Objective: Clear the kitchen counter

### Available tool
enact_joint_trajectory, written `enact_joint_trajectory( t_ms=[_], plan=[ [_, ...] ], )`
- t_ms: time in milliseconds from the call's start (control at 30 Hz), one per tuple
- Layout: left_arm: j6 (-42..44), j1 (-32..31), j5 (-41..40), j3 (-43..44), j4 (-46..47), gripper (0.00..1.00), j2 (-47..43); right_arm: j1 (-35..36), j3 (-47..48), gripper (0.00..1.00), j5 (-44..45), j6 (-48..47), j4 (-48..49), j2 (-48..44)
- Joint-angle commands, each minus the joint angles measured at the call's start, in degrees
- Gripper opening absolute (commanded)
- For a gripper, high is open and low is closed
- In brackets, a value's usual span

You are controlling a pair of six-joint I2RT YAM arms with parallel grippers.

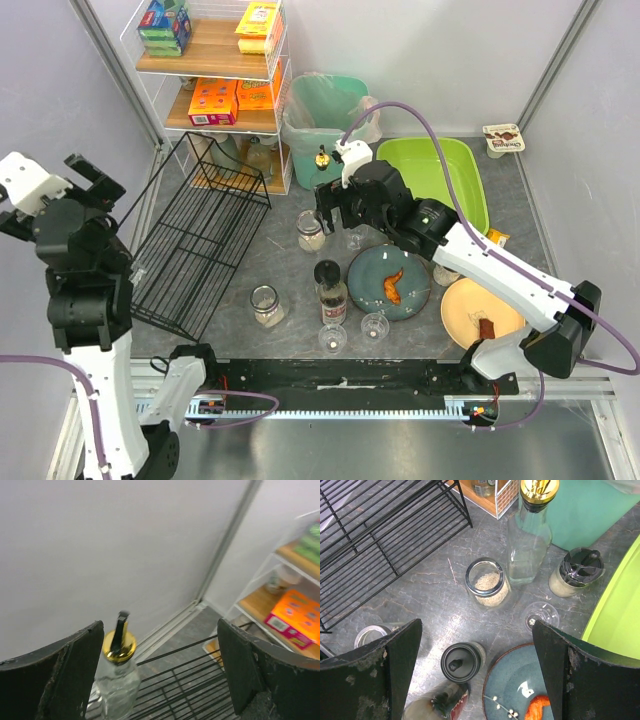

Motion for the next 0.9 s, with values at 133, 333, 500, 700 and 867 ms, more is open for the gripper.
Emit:
enact_joint_trajectory(
  t_ms=[133,333,500,700,867],
  plan=[
    [5.99,0.32,26.07,21.09,-14.76,0.99,8.24,-0.15,3.9,0.98,1.83,1.02,-0.42,-3.66],
    [6.01,0.32,61.3,24.72,-13.55,0.99,10.79,-0.24,4.25,0.98,3.93,1.11,-1.3,-5.33],
    [1.79,0.23,79.69,25.25,-12.75,0.99,17.81,-0.24,6.27,0.98,9.9,0.32,-4.72,-5.86],
    [-1.12,-2.92,95.34,17.36,-5.91,0.99,20.02,-0.32,5.83,0.98,16.15,-1.35,-8.33,-7.44],
    [2.57,-17.23,93.62,11.46,-4.93,0.99,18.53,-1.46,5.31,0.98,17.74,-0.48,-9.48,-7.71]
  ],
)
